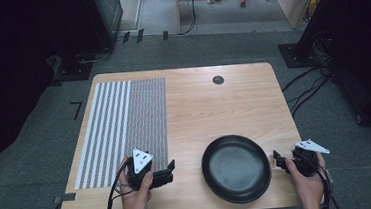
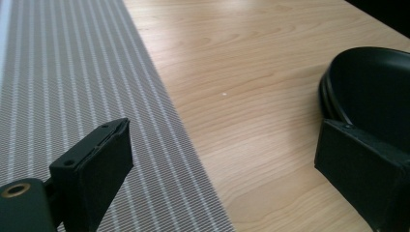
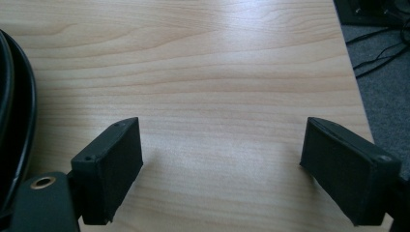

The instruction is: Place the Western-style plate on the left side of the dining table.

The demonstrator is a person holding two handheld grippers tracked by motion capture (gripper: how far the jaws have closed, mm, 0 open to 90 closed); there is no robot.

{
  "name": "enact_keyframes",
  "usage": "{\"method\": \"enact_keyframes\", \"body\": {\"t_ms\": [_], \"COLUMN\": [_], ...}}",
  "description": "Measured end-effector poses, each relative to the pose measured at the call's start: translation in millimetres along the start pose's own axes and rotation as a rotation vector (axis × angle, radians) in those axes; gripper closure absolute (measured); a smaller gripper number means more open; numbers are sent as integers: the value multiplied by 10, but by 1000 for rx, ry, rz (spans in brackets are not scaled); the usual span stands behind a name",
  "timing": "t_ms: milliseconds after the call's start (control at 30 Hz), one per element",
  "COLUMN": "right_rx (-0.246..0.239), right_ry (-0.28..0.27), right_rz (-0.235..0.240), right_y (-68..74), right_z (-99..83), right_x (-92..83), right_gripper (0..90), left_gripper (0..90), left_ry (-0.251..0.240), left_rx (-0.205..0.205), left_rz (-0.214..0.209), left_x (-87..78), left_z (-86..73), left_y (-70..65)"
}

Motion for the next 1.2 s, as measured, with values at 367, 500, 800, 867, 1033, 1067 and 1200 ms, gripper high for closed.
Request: {"method": "enact_keyframes", "body": {"t_ms": [367,500,800,867,1033,1067,1200], "right_rx": [63,78,83,86,84,83,106], "right_ry": [-27,-36,-86,-96,-122,-128,-133], "right_rz": [23,43,124,134,142,152,217], "right_y": [-13,23,200,255,371,389,444], "right_z": [51,56,78,84,61,53,24], "right_x": [-236,-300,-443,-470,-536,-548,-577], "right_gripper": [147,147,150,161,294,367,543], "left_gripper": [62,62,146,149,216,235,330], "left_ry": [46,67,67,70,77,82,94], "left_rx": [69,71,46,45,54,57,44], "left_rz": [-76,-103,-163,-183,-204,-203,-195], "left_x": [180,244,397,424,481,494,535], "left_z": [-62,-91,-62,-54,-46,-48,-51], "left_y": [-398,-498,-631,-654,-734,-745,-748]}}
Point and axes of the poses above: each handheld gripper's, and its own axes: x roughly forward along the jaws, z roughly out of its top, y roughly to its left, the point moved 3 cm from there along x, roughly forward along the jaws, and after that the axes turned 3 degrees about y, right-handed, at the moved point
